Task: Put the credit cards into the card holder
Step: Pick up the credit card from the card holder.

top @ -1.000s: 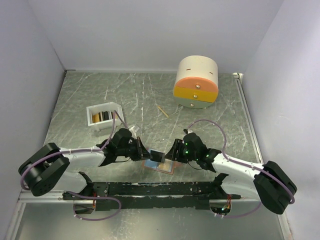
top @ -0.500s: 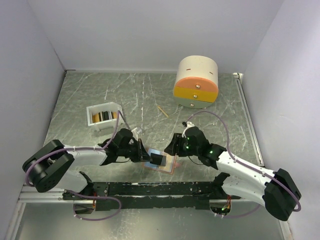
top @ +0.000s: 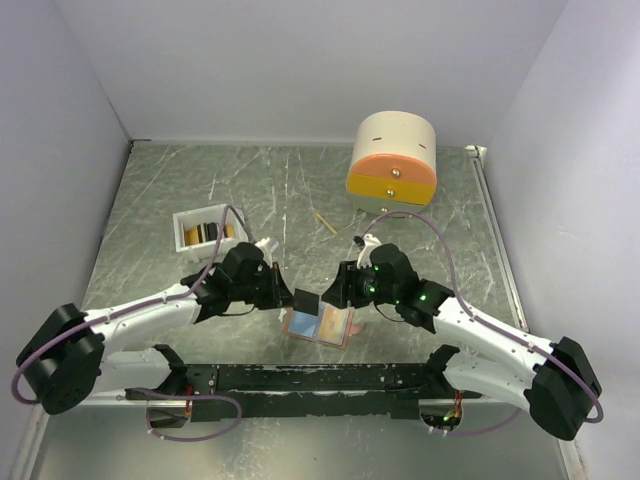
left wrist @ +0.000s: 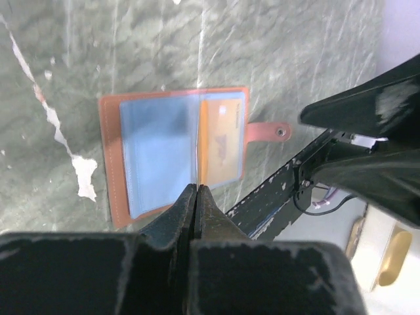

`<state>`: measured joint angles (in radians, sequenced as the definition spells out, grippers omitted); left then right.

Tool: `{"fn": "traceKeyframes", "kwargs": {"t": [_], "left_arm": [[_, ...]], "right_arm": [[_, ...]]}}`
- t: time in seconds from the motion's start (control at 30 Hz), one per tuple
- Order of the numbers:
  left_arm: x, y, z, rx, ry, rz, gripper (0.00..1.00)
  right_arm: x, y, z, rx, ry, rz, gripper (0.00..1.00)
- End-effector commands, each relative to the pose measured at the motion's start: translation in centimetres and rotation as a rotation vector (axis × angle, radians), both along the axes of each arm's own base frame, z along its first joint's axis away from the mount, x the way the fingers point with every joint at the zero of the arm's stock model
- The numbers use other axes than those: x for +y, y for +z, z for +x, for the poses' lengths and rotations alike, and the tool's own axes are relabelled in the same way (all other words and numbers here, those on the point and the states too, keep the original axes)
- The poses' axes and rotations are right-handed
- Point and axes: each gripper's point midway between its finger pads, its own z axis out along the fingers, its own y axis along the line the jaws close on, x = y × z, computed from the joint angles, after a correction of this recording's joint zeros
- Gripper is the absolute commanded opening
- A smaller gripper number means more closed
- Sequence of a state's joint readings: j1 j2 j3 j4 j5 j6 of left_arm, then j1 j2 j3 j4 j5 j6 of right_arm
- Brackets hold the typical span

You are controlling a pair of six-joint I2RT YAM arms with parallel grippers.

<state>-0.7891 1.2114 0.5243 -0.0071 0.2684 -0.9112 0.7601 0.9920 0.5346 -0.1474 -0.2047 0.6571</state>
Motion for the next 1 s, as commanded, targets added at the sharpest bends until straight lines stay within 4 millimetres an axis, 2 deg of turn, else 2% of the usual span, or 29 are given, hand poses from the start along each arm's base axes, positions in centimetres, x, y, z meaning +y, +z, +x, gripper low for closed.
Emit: {"fn": "traceKeyframes", "kwargs": {"t": [0.0, 0.1, 0.2, 0.33, 0.5, 0.7, 0.87, 0.93, 0.97], "left_arm": [[1.7, 3.6, 1.9, -0.140, 0.005, 0.122, 0.07], [1.7, 6.2, 1.5, -0.200, -0.085, 0.137, 0.07], [0.8, 8.5, -0.2, -0.228, -0.225, 0.074, 0.07], [-0.1, 10.0, -2.3, -0.242, -0.380, -0.011, 0.07], [-0.8, 10.4, -4.1, -0.248, -0.498, -0.091, 0.07], [-1.2, 11.1, -5.5, -0.270, -0.579, -0.175, 0.07], [-0.9, 10.1, -5.7, -0.251, -0.595, -0.148, 0.07], [-0.9, 9.8, -5.6, -0.247, -0.597, -0.136, 0.07], [-0.9, 9.8, -5.7, -0.248, -0.598, -0.138, 0.07]], "right_arm": [[1.3, 2.8, -0.3, -0.077, 0.103, 0.070, 0.49], [2.0, 4.6, -0.6, -0.126, 0.175, 0.088, 0.50], [2.6, 6.0, -1.1, -0.164, 0.256, 0.107, 0.50], [3.4, 7.2, -1.7, -0.194, 0.334, 0.140, 0.46], [3.9, 7.4, -1.8, -0.203, 0.389, 0.137, 0.43], [4.3, 6.4, -3.6, -0.141, 0.514, 0.134, 0.46], [3.7, 6.6, -3.6, -0.164, 0.505, 0.111, 0.49], [3.8, 7.0, -4.1, -0.177, 0.532, 0.137, 0.41], [3.8, 7.2, -4.5, -0.178, 0.551, 0.152, 0.33]]}}
